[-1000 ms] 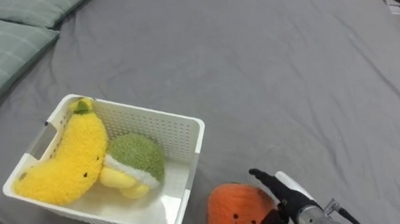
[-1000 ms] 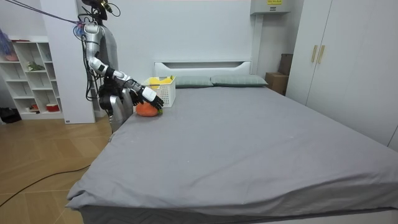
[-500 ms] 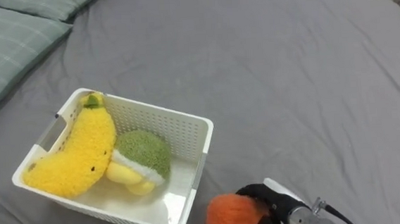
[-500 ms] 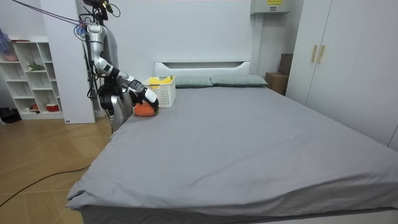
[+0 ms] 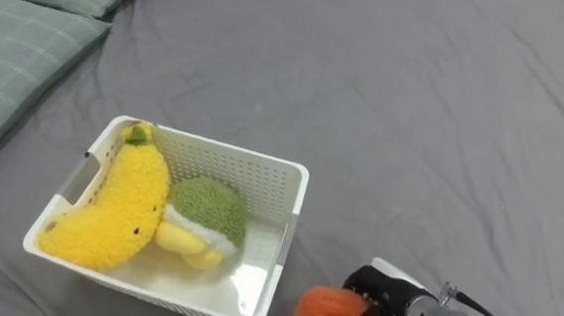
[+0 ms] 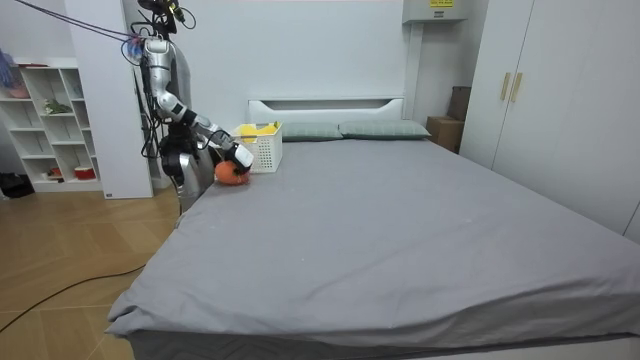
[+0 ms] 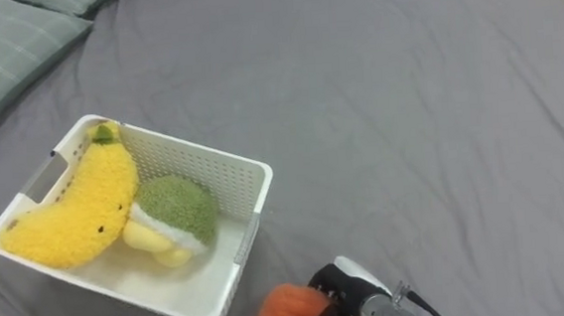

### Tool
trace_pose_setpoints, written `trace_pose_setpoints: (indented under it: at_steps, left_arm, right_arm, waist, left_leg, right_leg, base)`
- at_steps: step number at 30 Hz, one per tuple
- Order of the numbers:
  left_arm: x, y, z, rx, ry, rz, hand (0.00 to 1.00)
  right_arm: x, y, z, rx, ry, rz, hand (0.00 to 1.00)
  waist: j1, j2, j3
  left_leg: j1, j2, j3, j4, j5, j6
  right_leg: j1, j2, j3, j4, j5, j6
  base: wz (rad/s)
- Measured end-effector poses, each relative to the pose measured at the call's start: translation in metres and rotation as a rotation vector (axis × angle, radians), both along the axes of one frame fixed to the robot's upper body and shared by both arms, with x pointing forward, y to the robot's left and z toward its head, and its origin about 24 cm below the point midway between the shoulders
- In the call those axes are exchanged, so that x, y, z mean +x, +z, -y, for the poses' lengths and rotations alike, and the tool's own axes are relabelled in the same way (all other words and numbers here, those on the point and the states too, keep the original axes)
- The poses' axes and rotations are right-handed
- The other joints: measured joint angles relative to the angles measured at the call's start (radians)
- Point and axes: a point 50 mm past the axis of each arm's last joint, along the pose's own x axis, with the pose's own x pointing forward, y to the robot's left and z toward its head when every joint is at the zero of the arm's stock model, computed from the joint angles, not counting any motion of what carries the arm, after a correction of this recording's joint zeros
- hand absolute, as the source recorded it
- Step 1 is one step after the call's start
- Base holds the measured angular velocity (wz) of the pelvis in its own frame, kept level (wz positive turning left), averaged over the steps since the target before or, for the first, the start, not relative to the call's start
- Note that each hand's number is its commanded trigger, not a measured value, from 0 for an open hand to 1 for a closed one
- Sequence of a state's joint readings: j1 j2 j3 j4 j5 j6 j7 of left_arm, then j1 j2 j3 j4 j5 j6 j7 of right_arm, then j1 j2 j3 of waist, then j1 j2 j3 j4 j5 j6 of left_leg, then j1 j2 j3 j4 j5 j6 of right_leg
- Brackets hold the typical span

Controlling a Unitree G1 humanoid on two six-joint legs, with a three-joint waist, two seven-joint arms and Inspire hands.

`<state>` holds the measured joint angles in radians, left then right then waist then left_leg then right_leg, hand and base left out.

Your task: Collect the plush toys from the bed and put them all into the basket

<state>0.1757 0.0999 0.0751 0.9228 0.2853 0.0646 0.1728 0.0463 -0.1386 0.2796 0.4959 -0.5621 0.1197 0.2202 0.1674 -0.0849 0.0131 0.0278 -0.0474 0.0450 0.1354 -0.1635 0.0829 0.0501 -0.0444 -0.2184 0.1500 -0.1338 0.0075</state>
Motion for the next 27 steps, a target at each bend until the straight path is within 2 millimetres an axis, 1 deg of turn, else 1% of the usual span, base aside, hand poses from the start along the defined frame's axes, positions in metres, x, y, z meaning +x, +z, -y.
trace_pose_setpoints:
  at_steps: [4, 6, 7, 8, 9, 10, 12, 13, 14, 15, 21, 23, 27]
  left_arm:
    - [-0.002, 0.000, -0.002, 0.012, 0.009, 0.000, 0.00]
    - [-0.005, 0.001, -0.005, 0.020, 0.029, -0.002, 0.00]
    - [-0.006, 0.001, -0.006, 0.023, 0.034, -0.004, 0.00]
    - [-0.007, 0.001, -0.009, 0.031, 0.042, -0.006, 0.00]
    - [-0.009, 0.001, -0.010, 0.034, 0.052, -0.008, 0.00]
    - [-0.010, 0.001, -0.010, 0.034, 0.058, -0.010, 0.00]
    - [-0.013, 0.001, -0.013, 0.039, 0.080, -0.011, 0.00]
    - [-0.014, 0.001, -0.014, 0.040, 0.084, -0.011, 0.00]
    - [-0.016, 0.001, -0.015, 0.041, 0.091, -0.013, 0.00]
    - [-0.018, 0.001, -0.015, 0.041, 0.095, -0.015, 0.00]
    - [-0.024, 0.001, -0.019, 0.048, 0.121, -0.024, 0.00]
    - [-0.025, 0.001, -0.019, 0.053, 0.122, -0.027, 0.00]
    - [-0.027, 0.001, -0.020, 0.069, 0.128, -0.028, 0.00]
  right_arm:
    - [0.005, 0.005, 0.009, -0.007, -0.046, 0.049, 1.00]
    - [0.013, 0.020, 0.017, -0.010, -0.060, 0.130, 1.00]
    - [0.017, 0.026, 0.020, -0.009, -0.067, 0.159, 1.00]
    - [0.023, 0.036, 0.025, -0.009, -0.088, 0.222, 1.00]
    - [0.028, 0.044, 0.032, -0.011, -0.118, 0.275, 1.00]
    - [0.029, 0.047, 0.036, -0.014, -0.136, 0.296, 1.00]
    - [0.034, 0.059, 0.049, -0.034, -0.197, 0.365, 1.00]
    - [0.036, 0.063, 0.051, -0.038, -0.205, 0.383, 1.00]
    - [0.039, 0.071, 0.055, -0.039, -0.220, 0.422, 1.00]
    - [0.042, 0.080, 0.057, -0.039, -0.230, 0.467, 1.00]
    - [0.049, 0.107, 0.061, -0.044, -0.244, 0.591, 1.00]
    - [0.051, 0.118, 0.060, -0.038, -0.240, 0.636, 1.00]
    - [0.053, 0.135, 0.062, -0.037, -0.248, 0.710, 1.00]
  waist:
    - [-0.001, -0.009, -0.0064]
    - [-0.013, -0.013, -0.0085]
    - [-0.017, -0.013, -0.0085]
    - [-0.025, -0.013, -0.0082]
    - [-0.027, -0.007, -0.0043]
    - [-0.028, -0.006, -0.0038]
    - [-0.038, -0.008, -0.0042]
    - [-0.040, -0.009, -0.0040]
    - [-0.051, -0.010, -0.0053]
    - [-0.055, -0.010, -0.0050]
    - [-0.078, -0.011, -0.0065]
    - [-0.082, -0.010, -0.0064]
    - [-0.081, -0.016, -0.0101]
  left_leg:
    - [0.001, 0.000, 0.003, 0.001, 0.000, 0.000]
    - [0.005, -0.001, 0.005, 0.002, 0.000, 0.000]
    - [0.008, -0.001, 0.005, 0.002, 0.000, 0.000]
    - [0.018, 0.000, 0.008, 0.002, 0.000, 0.000]
    - [0.028, 0.000, 0.010, 0.001, 0.000, 0.000]
    - [0.034, 0.000, 0.011, -0.001, 0.000, 0.001]
    - [0.040, 0.000, 0.012, -0.001, 0.000, 0.001]
    - [0.040, 0.000, 0.012, 0.000, 0.000, 0.001]
    - [0.037, 0.000, 0.014, 0.000, 0.000, 0.001]
    - [0.036, 0.000, 0.020, 0.000, 0.000, 0.001]
    - [0.039, 0.001, 0.034, 0.000, 0.000, 0.001]
    - [0.039, 0.001, 0.035, -0.001, 0.000, 0.001]
    - [0.038, 0.002, 0.036, -0.003, -0.001, 0.001]
  right_leg:
    - [0.000, -0.001, 0.006, 0.000, 0.000, 0.000]
    - [0.003, -0.001, 0.012, 0.000, 0.000, 0.000]
    - [0.004, 0.000, 0.014, 0.000, 0.000, 0.000]
    - [0.009, 0.000, 0.016, 0.000, 0.000, 0.000]
    - [0.018, 0.000, 0.019, 0.000, 0.000, 0.000]
    - [0.022, 0.000, 0.021, 0.000, 0.000, 0.000]
    - [0.028, 0.000, 0.022, 0.000, 0.000, 0.001]
    - [0.027, 0.000, 0.023, 0.000, 0.000, 0.001]
    - [0.024, 0.000, 0.024, 0.001, 0.000, 0.001]
    - [0.021, 0.001, 0.026, 0.001, 0.000, 0.001]
    - [0.019, 0.002, 0.044, 0.003, 0.000, 0.001]
    - [0.018, 0.002, 0.045, 0.002, 0.000, 0.001]
    - [0.017, 0.003, 0.046, 0.003, 0.000, 0.001]
  base:
    - [-0.01]
    - [-0.02]
    - [-0.05]
    - [-0.05]
    - [-0.06]
    - [-0.06]
    - [0.00]
    - [-0.03]
    - [-0.09]
    - [-0.12]
    - [-0.07]
    - [0.00]
    - [0.00]
